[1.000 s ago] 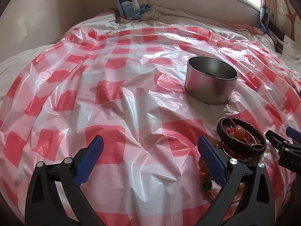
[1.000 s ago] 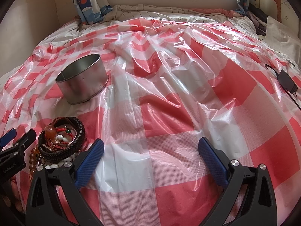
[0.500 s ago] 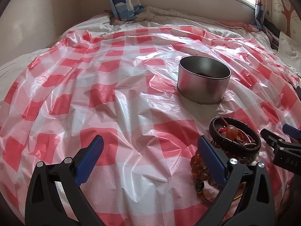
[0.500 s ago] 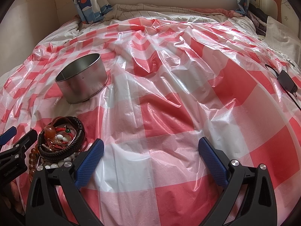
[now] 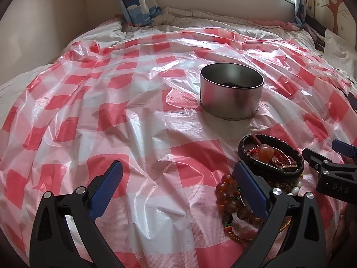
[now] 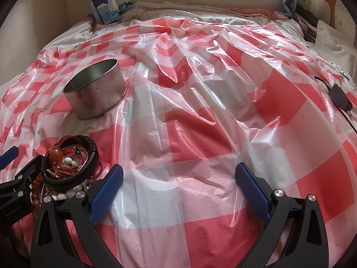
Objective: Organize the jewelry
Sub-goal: 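Move the open left tool over the black braided bracelet in the jewelry pile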
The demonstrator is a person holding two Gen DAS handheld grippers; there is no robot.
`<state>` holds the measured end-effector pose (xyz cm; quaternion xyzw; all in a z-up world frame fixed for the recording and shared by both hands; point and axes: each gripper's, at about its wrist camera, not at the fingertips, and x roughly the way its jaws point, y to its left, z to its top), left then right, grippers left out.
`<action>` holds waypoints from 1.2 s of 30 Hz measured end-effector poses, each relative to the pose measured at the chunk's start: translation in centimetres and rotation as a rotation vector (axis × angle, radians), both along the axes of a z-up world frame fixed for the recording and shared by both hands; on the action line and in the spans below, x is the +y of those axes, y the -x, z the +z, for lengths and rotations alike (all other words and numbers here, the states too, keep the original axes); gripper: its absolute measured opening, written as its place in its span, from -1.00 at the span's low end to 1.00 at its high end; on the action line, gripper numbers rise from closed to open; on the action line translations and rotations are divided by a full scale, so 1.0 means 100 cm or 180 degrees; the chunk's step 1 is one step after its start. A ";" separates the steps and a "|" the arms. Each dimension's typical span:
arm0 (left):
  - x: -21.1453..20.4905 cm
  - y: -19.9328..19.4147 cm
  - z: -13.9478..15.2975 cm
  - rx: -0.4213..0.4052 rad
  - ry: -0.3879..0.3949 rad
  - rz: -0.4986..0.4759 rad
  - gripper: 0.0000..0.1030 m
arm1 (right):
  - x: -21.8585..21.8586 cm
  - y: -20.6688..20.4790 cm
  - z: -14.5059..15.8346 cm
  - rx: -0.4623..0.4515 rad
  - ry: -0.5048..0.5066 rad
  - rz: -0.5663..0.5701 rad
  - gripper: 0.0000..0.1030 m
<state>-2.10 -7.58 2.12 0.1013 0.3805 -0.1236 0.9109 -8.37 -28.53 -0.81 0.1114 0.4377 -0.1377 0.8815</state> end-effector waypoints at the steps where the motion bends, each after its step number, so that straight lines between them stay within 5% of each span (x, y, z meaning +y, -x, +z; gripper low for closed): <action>1: 0.000 0.000 0.000 0.0005 0.0001 -0.0001 0.87 | 0.001 -0.001 -0.001 0.0032 0.0021 0.0001 0.87; 36: -0.007 0.000 0.000 0.0022 0.0049 -0.0047 0.87 | -0.001 0.003 0.007 -0.0071 -0.0047 0.0017 0.87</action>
